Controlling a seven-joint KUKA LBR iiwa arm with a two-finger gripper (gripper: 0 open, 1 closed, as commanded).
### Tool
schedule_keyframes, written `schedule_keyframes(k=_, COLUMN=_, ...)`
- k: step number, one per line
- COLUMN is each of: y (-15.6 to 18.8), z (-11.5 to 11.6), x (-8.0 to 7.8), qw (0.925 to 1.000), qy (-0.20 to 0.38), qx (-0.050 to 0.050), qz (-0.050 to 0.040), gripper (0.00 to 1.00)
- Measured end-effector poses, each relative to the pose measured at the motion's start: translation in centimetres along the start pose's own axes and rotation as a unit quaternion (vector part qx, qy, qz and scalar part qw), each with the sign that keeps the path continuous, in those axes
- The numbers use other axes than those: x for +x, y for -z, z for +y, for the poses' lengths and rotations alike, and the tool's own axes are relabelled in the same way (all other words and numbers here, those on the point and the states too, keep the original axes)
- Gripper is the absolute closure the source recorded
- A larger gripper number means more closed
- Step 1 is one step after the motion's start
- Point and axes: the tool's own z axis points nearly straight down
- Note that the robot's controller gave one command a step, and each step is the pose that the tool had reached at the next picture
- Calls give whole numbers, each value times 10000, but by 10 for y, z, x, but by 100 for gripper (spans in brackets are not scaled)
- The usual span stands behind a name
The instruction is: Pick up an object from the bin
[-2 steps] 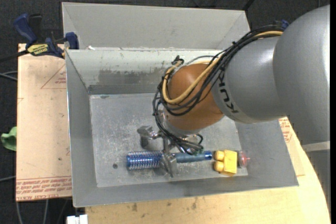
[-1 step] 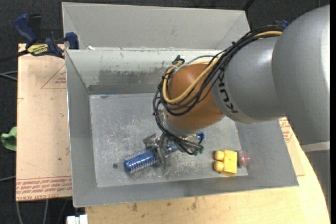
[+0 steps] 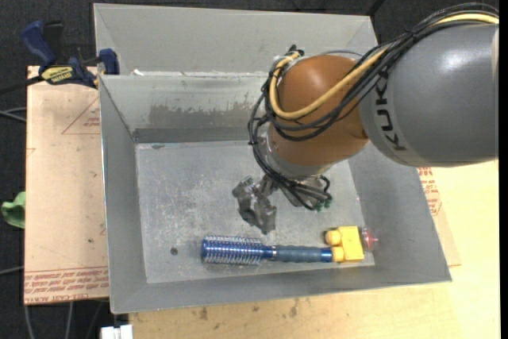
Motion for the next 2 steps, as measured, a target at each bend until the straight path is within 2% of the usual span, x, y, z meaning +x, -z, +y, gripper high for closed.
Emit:
schedule_keyframes(k=1, y=-4, z=1, x=2, qw=10000, qy=-1, qx=-16, qz=37, gripper=0)
schedule_keyframes(k=2, y=-99, z=15, x=32, qw=10000, qy=-42, qx=8, qz=-34, gripper=0)
